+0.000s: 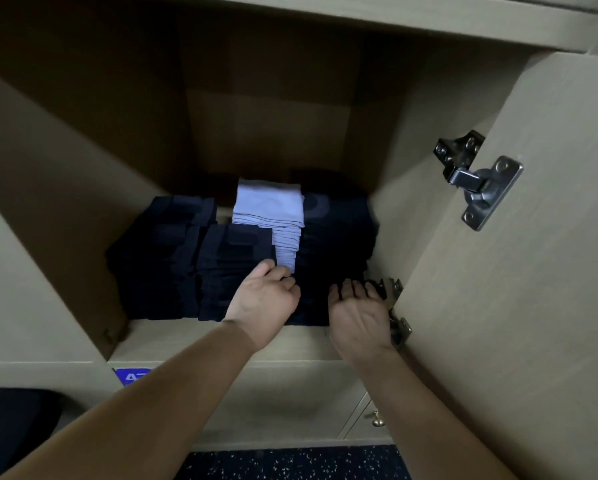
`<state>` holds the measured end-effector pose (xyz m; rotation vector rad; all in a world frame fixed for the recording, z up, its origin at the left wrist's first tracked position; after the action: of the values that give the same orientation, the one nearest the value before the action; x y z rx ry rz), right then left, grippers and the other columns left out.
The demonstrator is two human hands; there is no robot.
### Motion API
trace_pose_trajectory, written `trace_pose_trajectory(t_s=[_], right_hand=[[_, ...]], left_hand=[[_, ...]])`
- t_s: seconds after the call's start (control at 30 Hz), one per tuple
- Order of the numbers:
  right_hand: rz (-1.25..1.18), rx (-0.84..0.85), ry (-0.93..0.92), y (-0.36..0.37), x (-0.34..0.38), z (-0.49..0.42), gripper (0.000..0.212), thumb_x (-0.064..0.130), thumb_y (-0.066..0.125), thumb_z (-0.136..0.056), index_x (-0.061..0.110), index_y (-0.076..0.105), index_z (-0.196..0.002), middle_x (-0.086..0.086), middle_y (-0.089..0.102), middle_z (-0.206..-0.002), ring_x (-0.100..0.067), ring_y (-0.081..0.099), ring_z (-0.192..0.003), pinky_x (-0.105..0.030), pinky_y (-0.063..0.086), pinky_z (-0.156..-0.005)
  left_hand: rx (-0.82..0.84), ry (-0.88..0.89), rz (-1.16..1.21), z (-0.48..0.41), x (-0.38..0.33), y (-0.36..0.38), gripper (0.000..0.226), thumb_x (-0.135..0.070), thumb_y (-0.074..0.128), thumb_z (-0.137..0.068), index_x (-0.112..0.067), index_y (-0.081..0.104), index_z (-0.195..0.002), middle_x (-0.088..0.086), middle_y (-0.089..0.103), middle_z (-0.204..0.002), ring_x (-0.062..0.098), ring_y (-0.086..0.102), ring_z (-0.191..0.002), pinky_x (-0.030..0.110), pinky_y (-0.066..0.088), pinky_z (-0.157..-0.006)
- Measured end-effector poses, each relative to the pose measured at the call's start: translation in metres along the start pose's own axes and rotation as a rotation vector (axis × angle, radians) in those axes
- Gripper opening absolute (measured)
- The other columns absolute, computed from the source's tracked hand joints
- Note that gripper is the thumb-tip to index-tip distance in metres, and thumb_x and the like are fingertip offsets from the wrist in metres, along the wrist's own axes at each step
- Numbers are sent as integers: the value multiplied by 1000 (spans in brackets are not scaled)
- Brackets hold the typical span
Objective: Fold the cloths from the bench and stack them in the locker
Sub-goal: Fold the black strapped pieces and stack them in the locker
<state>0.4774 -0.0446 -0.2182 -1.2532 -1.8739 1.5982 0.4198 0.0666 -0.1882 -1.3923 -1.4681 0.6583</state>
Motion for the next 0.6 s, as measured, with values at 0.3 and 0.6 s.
trace_pose_trajectory(t_s=[0.3, 0.6], right_hand=[[-116, -127, 97, -10, 8, 21, 53, 5, 35, -76, -8, 63, -120, -29, 61, -123, -40, 60, -115, -52, 49, -97], [-176, -17, 151, 13, 3, 31, 75, 3, 75, -52, -4, 59, -126, -25, 61, -126, -37, 60, -116, -47, 47, -96]], left_hand=[[38, -52, 68, 9, -10, 12, 64, -26, 93, -55, -4, 72, -110, 15, 71, -113, 24, 69, -106, 40, 43, -106], [3, -55, 87, 21, -20, 23, 61, -5, 91, -44, -2, 75, -103, 15, 74, -103, 23, 72, -96, 37, 50, -97]])
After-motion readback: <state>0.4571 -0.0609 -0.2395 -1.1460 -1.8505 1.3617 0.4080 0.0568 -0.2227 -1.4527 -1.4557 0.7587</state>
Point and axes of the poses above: each hand's wrist, its own z-axis away from the middle knuckle, its own y-axis out of the palm, x = y × z, the point moved 6 cm from there along -z, towards the middle knuckle
